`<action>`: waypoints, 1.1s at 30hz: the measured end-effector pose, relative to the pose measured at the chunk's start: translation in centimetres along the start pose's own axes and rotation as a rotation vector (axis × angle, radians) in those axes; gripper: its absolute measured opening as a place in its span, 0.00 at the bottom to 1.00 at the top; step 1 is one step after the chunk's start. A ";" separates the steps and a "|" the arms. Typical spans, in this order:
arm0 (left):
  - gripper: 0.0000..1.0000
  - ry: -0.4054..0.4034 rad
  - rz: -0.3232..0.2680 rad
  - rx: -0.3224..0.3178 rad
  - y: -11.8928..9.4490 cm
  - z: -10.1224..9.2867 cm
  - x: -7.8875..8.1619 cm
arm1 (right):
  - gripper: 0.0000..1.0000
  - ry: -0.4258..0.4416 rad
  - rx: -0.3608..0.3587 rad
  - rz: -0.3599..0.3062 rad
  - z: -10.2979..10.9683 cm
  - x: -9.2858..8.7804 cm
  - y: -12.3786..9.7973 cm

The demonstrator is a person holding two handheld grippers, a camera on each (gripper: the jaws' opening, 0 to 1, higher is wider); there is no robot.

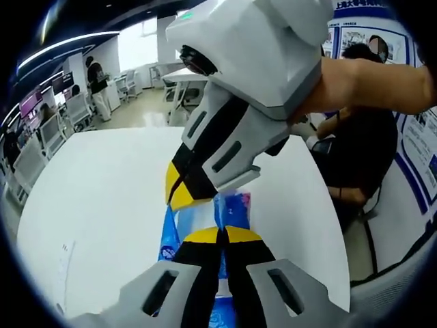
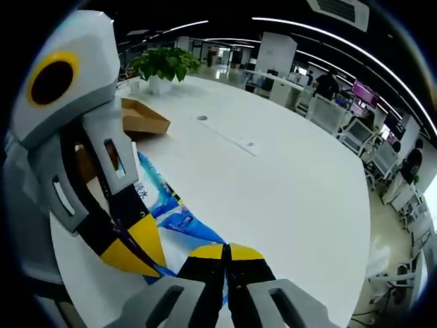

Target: Operate the shoe box by opening the lid, removing the specified soft item, and placing it in the target area until the item is outside and the box remains undamaged.

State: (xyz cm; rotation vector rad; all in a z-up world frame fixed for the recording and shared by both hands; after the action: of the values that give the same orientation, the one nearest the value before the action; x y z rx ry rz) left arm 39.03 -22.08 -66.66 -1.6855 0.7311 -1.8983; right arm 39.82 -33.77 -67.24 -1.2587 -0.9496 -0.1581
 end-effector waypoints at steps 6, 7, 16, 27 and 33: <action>0.00 -0.011 0.017 -0.010 0.8 0.2 -1.0 | 0.00 0.005 0.005 0.017 -0.1 -0.6 1.0; 0.00 -0.012 0.021 -0.010 1.0 0.2 -1.2 | 0.00 0.005 0.006 0.019 -0.1 -0.7 1.1; 0.00 -0.036 0.039 -0.019 2.0 0.3 -2.5 | 0.00 0.006 0.017 0.036 -0.1 -1.3 2.3; 0.00 -0.084 0.035 -0.020 2.7 0.3 -3.1 | 0.00 0.018 0.022 0.043 0.0 -1.8 2.8; 0.00 -0.075 0.041 -0.015 2.5 0.0 -3.0 | 0.00 0.022 0.024 0.047 0.1 -1.7 2.7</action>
State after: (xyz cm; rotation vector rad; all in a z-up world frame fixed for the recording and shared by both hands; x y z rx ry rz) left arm 39.41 -21.92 -70.58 -1.7272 0.7461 -1.7959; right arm 40.29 -33.40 -70.41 -1.2540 -0.8998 -0.1234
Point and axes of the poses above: the point that each gripper's makers call its tool centre point, and the gripper's own axes: y roughly forward along the fingers, z roughly to its left, x roughly out of its top, the point moved 10 cm from there along -y, roughly backward along the fingers, and after that the axes turned 11 degrees about y, right-handed, at the moved point
